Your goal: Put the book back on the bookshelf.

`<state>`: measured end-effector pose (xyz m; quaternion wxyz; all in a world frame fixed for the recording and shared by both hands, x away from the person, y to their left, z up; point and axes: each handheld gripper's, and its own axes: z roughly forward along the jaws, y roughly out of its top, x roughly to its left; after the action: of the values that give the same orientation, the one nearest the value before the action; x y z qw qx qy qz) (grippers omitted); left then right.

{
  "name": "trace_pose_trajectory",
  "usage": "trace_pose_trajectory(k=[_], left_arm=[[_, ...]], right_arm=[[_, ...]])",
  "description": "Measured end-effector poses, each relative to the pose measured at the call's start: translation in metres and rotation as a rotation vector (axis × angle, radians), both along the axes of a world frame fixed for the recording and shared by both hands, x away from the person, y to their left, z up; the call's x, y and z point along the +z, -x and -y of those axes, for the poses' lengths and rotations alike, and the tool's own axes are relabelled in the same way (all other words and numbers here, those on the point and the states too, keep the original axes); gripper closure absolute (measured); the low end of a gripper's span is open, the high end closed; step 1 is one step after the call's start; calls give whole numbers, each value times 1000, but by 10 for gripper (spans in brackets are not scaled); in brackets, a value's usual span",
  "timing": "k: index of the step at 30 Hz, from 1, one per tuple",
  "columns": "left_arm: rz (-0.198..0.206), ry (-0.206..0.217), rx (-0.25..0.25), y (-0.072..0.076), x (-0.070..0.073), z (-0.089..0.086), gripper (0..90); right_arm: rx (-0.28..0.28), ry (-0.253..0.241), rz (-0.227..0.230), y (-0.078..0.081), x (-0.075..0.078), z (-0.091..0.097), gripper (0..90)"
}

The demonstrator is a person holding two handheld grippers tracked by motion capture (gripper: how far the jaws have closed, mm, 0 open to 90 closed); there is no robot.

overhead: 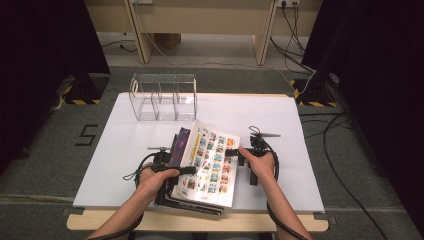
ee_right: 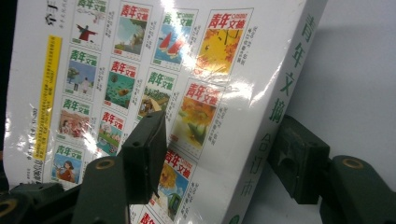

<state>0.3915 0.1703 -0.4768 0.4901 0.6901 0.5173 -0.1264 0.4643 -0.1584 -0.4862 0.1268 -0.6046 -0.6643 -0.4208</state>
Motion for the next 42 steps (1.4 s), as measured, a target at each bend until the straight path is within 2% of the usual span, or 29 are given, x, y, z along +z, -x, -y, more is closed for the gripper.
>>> trace_pose_trajectory(k=[4, 5, 6, 7, 9, 11, 12, 16, 18, 19, 21, 26, 27, 30, 31, 32, 33, 39, 41, 42], left_arm=[[-25, -19, 4, -3, 2, -2, 829], [-47, -31, 4, -4, 2, -3, 827], [-47, -31, 4, -4, 2, -3, 825], [-53, -56, 0, -6, 4, -2, 825], [-55, -66, -5, -7, 5, -3, 824], [-71, -71, -8, -8, 5, -5, 823], [-71, -69, -9, -9, 4, -5, 823], [-58, -81, -9, -8, 5, -7, 828], [-53, -81, -15, -8, 5, -7, 830], [-53, -78, -15, -8, 4, -7, 832], [-55, -83, -21, -9, 5, -7, 832], [-59, -76, -20, -9, 4, -8, 832], [-56, -83, -22, -9, 4, -8, 830], [-57, -86, -22, -9, 5, -8, 829], [-61, -85, -20, -9, 5, -8, 828], [-65, -84, -21, -9, 5, -9, 825], [-68, -81, -20, -9, 5, -9, 824], [-75, -85, -23, -9, 7, -10, 807], [-60, -100, -20, -8, 12, -13, 746], [-46, -126, -7, -6, 16, -15, 704]], right_arm=[[2, 4, 16, -3, 4, -2, 489], [9, 16, 18, -3, 6, -1, 511], [9, 16, 18, -3, 6, -1, 511], [24, 20, 28, -4, 10, 0, 566], [25, 11, 32, -4, 13, 1, 588], [47, 10, 77, -3, 23, 0, 633], [51, 14, 82, -3, 25, -1, 636], [56, -5, 62, -10, 25, -4, 626], [52, -4, 68, -11, 24, -4, 621], [31, 4, 76, -15, 25, -4, 617], [30, 5, 81, -18, 25, -4, 616], [30, -7, 61, -26, 23, -3, 618], [35, 11, 60, -28, 22, -5, 614], [47, 23, 68, -29, 22, -6, 625], [51, 15, 64, -29, 23, -5, 640], [54, -61, 35, -31, 25, 0, 686], [56, -74, 32, -32, 25, 0, 689], [62, -71, 30, -31, 32, -3, 703], [56, -73, 23, -30, 34, -3, 711], [53, -77, 21, -29, 36, -4, 713]])
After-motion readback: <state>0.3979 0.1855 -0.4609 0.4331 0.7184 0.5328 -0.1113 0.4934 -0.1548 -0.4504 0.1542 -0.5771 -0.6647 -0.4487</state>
